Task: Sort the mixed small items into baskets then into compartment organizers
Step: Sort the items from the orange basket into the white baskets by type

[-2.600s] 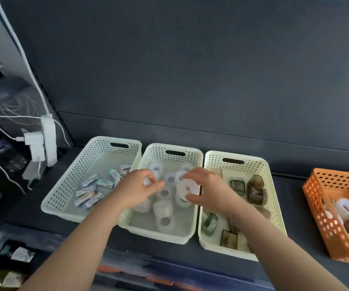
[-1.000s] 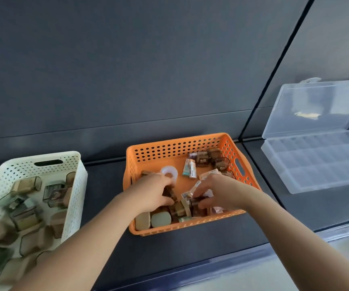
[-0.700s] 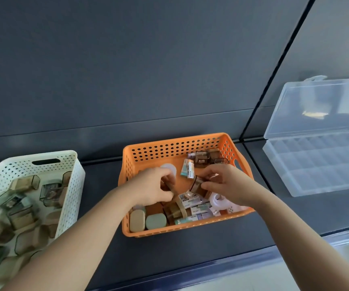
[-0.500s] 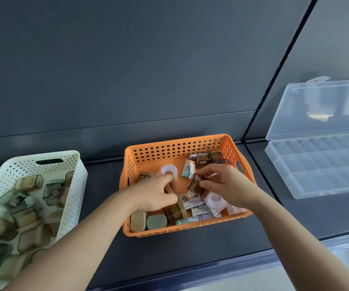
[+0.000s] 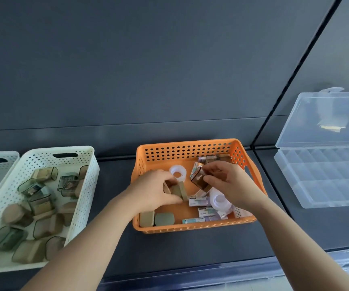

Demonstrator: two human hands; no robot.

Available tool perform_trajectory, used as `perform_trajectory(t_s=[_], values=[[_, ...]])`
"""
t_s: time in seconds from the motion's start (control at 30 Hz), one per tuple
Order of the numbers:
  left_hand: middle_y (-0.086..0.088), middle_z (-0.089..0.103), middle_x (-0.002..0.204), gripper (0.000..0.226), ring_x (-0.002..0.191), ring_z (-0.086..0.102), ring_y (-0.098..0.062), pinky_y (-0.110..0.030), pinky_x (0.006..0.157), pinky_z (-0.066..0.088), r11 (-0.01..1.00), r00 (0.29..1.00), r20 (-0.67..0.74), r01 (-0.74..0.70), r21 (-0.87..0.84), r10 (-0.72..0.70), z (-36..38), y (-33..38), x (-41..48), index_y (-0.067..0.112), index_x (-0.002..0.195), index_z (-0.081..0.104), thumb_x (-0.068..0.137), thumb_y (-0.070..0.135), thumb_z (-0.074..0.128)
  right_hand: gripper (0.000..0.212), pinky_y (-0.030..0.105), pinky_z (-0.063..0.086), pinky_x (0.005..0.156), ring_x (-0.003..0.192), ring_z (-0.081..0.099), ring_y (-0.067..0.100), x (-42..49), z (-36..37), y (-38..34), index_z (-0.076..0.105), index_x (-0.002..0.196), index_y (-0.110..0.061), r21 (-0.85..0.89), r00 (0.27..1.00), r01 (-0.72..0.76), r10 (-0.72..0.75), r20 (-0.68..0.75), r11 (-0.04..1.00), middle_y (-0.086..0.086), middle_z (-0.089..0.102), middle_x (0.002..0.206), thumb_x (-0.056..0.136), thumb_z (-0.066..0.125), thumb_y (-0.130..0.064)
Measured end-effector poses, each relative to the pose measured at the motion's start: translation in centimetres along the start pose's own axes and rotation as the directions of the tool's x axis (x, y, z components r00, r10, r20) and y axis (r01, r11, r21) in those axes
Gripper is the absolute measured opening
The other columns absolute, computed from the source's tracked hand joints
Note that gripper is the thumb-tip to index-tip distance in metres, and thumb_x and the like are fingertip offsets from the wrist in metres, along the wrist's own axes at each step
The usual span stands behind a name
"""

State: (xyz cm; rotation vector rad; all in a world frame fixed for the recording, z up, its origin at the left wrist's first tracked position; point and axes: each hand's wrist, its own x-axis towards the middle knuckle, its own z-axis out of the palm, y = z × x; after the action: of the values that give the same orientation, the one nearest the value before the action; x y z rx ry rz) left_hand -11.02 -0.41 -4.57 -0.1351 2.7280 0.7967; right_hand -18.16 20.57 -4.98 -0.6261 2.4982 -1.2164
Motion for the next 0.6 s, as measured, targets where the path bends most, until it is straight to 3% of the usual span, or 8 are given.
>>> perform_trajectory(t_s=[0.1, 0.17, 0.27, 0.4, 0.5, 0.6], values=[[0.021, 0.056, 0.112, 0.050, 0.095, 0.054, 0.002, -0.010, 0.074, 0.039, 0.984, 0.971, -0.239, -0.023, -0.174, -0.020, -2.0, -1.7, -3.3, 0.034, 0.119, 0.060, 0.074, 0.044, 0.077, 0.029, 0.019, 0.053, 0.083, 0.098, 0.063, 0.003, 0.7, 1.6, -2.1, 0.062, 0.118, -0.019, 0.018, 0.998, 0.060, -0.060, -0.011, 0.998, -0.008, 0.067, 0.108, 0.089, 0.063, -0.015], [0.025, 0.056, 0.107, 0.044, 0.093, 0.053, 0.007, -0.009, 0.071, 0.037, 0.974, 0.918, -0.392, -0.031, -0.222, -0.061, -3.1, -3.6, -5.9, 0.040, 0.112, 0.060, 0.072, 0.042, 0.078, 0.030, 0.027, 0.054, 0.089, 0.099, 0.064, 0.006, 1.2, 3.3, -3.9, 0.063, 0.118, -0.019, 0.060, 0.996, 0.093, -0.093, 0.003, 0.994, -0.005, 0.068, 0.108, 0.088, 0.065, -0.016], [0.027, 0.057, 0.101, 0.040, 0.093, 0.053, 0.008, -0.007, 0.074, 0.038, 0.965, 0.825, -0.539, 0.030, -0.261, -0.172, -4.9, -7.8, -10.1, 0.045, 0.102, 0.058, 0.070, 0.037, 0.081, 0.027, 0.025, 0.055, 0.087, 0.098, 0.066, 0.006, 2.0, 6.7, -7.4, 0.064, 0.114, -0.021, 0.131, 0.987, 0.146, -0.152, 0.041, 0.981, -0.006, 0.069, 0.105, 0.087, 0.066, -0.018], [0.022, 0.058, 0.111, 0.049, 0.094, 0.056, -0.004, -0.029, 0.085, 0.046, 0.945, 0.798, -0.507, 0.274, -0.180, -0.327, -7.0, -14.5, -14.2, 0.040, 0.114, 0.062, 0.069, 0.041, 0.081, 0.020, 0.024, 0.053, 0.084, 0.089, 0.068, 0.009, 3.1, 11.9, -12.6, 0.062, 0.097, -0.029, 0.226, 0.959, 0.225, -0.257, 0.121, 0.948, -0.006, 0.071, 0.095, 0.086, 0.066, -0.012], [0.019, 0.061, 0.104, 0.052, 0.086, 0.057, -0.001, -0.028, 0.078, 0.048, 0.915, 0.826, -0.396, 0.381, -0.132, -0.401, -7.6, -18.1, -15.9, 0.038, 0.114, 0.062, 0.067, 0.040, 0.083, 0.022, 0.029, 0.053, 0.088, 0.091, 0.067, 0.013, 3.2, 15.9, -15.4, 0.060, 0.101, -0.030, 0.198, 0.921, 0.279, -0.321, 0.222, 0.939, -0.002, 0.066, 0.102, 0.086, 0.065, -0.014], [0.020, 0.061, 0.090, 0.049, 0.080, 0.056, 0.004, -0.024, 0.073, 0.049, 0.909, 0.869, -0.273, 0.411, -0.066, -0.413, -7.4, -20.2, -16.6, 0.038, 0.111, 0.061, 0.067, 0.041, 0.082, 0.023, 0.031, 0.050, 0.091, 0.096, 0.059, 0.013, 3.3, 19.0, -16.8, 0.063, 0.110, -0.021, 0.020, 0.873, 0.376, -0.362, 0.327, 0.926, -0.002, 0.059, 0.107, 0.088, 0.063, -0.016]])
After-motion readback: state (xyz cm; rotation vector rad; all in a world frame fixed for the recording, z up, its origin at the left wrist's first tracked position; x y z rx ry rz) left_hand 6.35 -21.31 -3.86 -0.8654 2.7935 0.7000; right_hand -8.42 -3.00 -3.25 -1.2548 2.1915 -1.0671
